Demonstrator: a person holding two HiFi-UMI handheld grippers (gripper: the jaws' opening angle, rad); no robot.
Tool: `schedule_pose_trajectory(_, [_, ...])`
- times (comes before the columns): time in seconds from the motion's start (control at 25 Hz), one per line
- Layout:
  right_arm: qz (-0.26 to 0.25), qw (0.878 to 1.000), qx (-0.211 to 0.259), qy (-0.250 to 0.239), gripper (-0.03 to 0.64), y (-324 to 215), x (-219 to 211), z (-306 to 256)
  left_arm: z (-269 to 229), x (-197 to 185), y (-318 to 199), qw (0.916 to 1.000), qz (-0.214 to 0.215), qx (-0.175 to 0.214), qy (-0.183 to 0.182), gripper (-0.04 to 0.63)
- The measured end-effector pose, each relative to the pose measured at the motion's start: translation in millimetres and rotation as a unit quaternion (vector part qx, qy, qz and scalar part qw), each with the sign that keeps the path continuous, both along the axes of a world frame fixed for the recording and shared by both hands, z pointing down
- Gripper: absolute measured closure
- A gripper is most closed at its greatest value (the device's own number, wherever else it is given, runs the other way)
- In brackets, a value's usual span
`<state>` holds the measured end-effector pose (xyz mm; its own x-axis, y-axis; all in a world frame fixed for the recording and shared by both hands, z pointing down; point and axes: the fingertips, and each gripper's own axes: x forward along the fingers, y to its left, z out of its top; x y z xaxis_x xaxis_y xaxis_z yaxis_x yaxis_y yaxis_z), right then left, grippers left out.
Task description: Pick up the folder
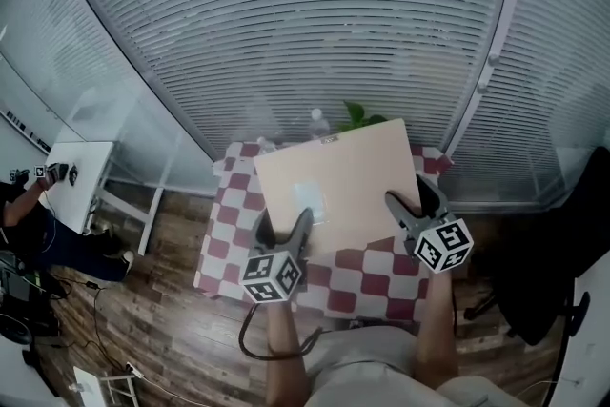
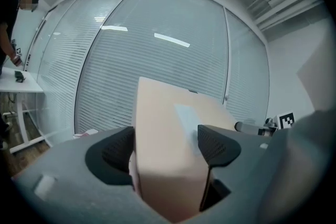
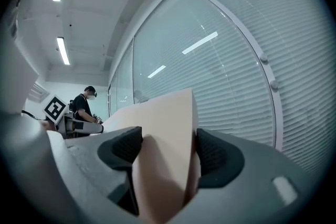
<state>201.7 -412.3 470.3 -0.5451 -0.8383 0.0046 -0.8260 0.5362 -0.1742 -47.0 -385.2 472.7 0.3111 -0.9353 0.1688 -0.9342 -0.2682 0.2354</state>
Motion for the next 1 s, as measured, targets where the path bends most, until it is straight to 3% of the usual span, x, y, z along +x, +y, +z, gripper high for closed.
schedule_pose_trajectory(0.24, [-0.006,1.0,0.019,-0.006,0.288,13,-5,-15,-16,-6,14,0.9998,-0.002,0.018,0.0,0.218])
schedule_pose_trajectory(1.0, [-0.002,1.0,0.02,-0.001,0.291,49,-4,-15,-15,-4,48,0.9995,0.003,0.032,-0.004,0.218])
